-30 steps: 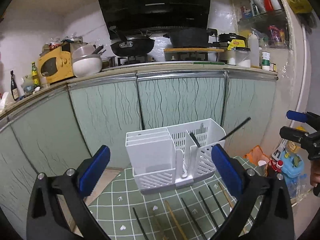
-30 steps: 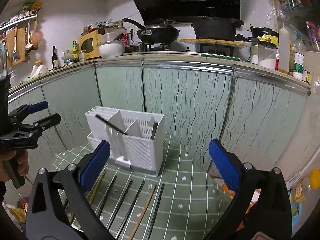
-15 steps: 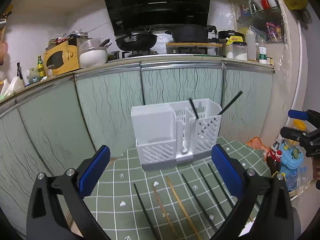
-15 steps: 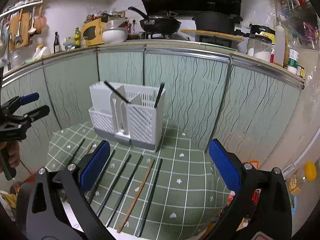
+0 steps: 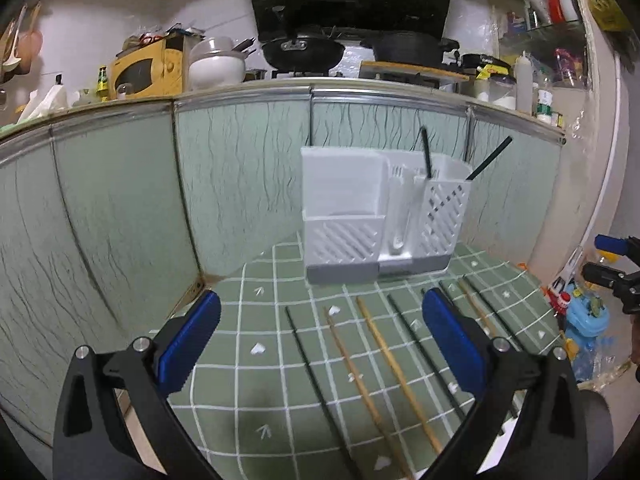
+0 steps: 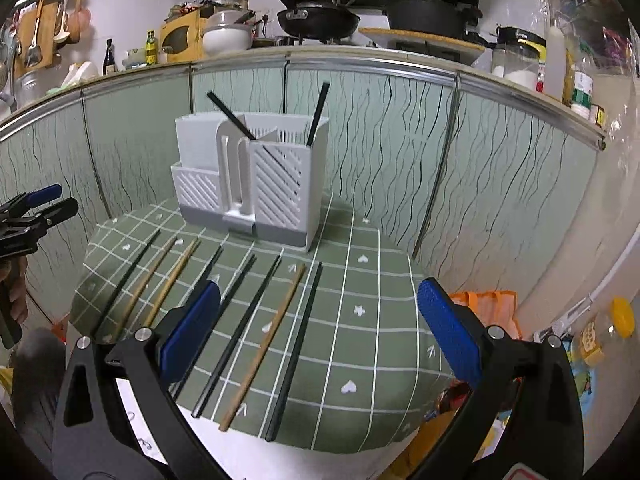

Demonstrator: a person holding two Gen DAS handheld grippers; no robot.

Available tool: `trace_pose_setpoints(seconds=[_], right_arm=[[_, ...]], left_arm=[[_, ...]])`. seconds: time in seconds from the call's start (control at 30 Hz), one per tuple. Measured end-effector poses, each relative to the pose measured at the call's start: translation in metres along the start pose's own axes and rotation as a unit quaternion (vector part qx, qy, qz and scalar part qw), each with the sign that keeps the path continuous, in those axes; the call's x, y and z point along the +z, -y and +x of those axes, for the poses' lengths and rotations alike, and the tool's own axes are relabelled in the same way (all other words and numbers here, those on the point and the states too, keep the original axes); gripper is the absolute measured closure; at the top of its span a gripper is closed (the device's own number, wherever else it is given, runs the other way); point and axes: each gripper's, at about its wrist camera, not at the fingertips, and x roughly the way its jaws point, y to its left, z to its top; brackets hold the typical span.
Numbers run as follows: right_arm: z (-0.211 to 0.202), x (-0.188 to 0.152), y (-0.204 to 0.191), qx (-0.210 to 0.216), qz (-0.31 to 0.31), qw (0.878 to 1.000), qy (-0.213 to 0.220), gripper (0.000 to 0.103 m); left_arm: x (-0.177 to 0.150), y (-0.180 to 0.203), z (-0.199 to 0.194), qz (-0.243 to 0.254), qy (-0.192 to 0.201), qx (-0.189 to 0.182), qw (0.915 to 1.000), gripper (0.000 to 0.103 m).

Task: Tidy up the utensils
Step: 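Move both open grippers back over the remaining chopstick row, then close the left gripper on a black chopstick while the right gripper grasps another black chopstick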

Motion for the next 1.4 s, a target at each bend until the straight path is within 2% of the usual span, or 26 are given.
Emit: trace_pose_setpoints(seconds=[0.27, 0.57, 0.77, 0.87, 0.93, 1.0, 1.23, 1.4], right_arm=[[0.009, -0.027, 0.000, -0.002, 0.012, 1.000, -0.018, 0.008], [0.016, -0.056, 0.004, -0.026, 0.022, 0.999, -0.029, 0.009], [0.021, -0.075, 0.010, -0.029, 0.044, 0.998, -0.044, 0.008], [0.023, -0.083, 0.008, -0.034, 0.041, 0.997, -0.050, 0.009], [0.024, -0.087, 0.008, -0.035, 0.043, 0.997, -0.054, 0.009], [0.024, -0.092, 0.008, -0.036, 0.048, 0.997, -0.058, 0.009], [0.023, -0.102, 0.003, -0.034, 0.053, 0.996, -0.064, 0.009], [0.026, -0.104, -0.002, -0.035, 0.052, 0.995, -0.075, 0.009]], left_arm=[[-0.027, -0.006, -0.001, 0.002, -0.015, 0.015, 0.9998, 0.004], [-0.065, 0.000, -0.001, -0.004, -0.049, 0.034, 0.9982, 0.004], [-0.093, 0.007, -0.001, -0.002, -0.056, 0.072, 0.9958, 0.005], [-0.098, 0.009, -0.002, -0.013, -0.060, 0.073, 0.9954, 0.019], [-0.100, 0.014, -0.003, -0.007, -0.058, 0.081, 0.9950, 0.020], [-0.103, 0.018, -0.001, -0.002, -0.067, 0.080, 0.9945, 0.031], [-0.120, 0.026, 0.011, -0.025, -0.107, 0.071, 0.9915, 0.048], [-0.126, 0.036, 0.016, -0.015, -0.118, 0.071, 0.9903, 0.063]])
